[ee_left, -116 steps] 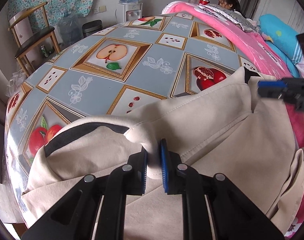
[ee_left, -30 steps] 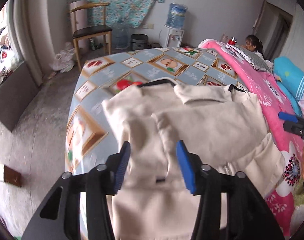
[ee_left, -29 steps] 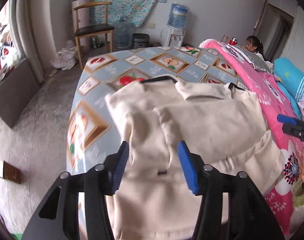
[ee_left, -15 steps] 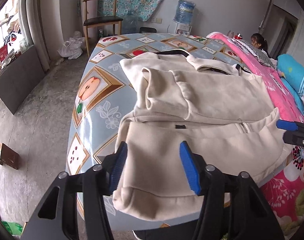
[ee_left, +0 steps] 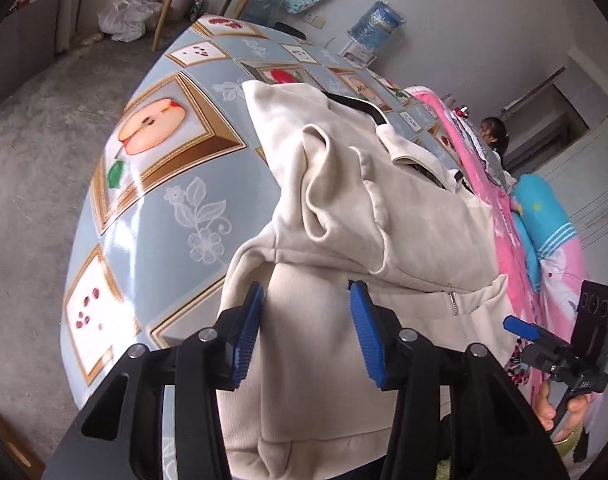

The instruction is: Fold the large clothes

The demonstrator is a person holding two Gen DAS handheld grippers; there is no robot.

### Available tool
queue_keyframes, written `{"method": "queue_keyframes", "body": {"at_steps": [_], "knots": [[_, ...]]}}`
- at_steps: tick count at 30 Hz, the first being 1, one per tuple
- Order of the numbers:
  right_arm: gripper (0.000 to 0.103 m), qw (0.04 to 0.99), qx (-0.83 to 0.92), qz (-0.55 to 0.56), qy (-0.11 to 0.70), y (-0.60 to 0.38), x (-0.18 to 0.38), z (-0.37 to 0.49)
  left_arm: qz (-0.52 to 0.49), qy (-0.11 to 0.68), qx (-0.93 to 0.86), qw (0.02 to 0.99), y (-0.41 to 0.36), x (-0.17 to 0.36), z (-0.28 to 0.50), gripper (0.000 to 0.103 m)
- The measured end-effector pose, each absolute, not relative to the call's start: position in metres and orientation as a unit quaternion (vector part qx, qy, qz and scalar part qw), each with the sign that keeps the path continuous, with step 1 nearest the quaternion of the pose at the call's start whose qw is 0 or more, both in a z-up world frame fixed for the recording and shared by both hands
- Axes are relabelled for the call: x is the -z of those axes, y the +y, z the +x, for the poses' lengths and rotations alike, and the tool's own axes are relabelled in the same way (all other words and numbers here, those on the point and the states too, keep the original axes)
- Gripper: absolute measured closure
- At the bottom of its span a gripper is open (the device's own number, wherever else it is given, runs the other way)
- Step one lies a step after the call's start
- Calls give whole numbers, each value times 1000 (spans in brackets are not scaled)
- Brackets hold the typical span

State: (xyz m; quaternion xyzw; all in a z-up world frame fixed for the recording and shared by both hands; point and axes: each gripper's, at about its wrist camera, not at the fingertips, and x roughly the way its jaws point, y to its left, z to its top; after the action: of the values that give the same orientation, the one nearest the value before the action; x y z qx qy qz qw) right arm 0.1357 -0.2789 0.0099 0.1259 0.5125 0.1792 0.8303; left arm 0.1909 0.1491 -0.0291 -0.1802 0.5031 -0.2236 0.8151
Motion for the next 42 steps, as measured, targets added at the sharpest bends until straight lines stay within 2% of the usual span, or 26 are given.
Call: {"method": "queue_keyframes", "body": {"at_steps": [4,8,15,18,19,22,26,31,33,35,37,42], "knots": [[14,832,-180,124,510,-279,-13,136,-189,518,231,802,149,36,198,62],[14,836,-187,113,503,-282,-15,136,-229,468,299,800,158,16,181,63],[20,820,-271,29,504,-259,-9,156,-150,522,257,799,137,35,177,63],[24,808,-295,-21,510,-245,-1,166,-123,513,243,814,130,32,171,70],[27,803,-299,-31,514,-242,3,170,-109,510,235,820,128,31,169,76],[35,791,-307,-48,526,-235,16,180,-81,509,211,831,123,29,166,86],[48,777,-304,-62,548,-235,33,184,-51,497,190,845,116,23,161,92],[55,774,-301,-89,550,-236,33,168,-7,485,175,857,103,18,157,95],[66,777,-292,-103,548,-236,33,163,4,482,173,859,101,18,156,95],[90,781,-280,-113,546,-236,31,162,-2,482,175,858,103,18,158,95],[100,797,-263,-131,528,-236,22,162,-19,482,180,857,106,18,159,95],[100,830,-253,-108,486,-243,-7,169,-62,481,192,853,117,11,161,95]]}}
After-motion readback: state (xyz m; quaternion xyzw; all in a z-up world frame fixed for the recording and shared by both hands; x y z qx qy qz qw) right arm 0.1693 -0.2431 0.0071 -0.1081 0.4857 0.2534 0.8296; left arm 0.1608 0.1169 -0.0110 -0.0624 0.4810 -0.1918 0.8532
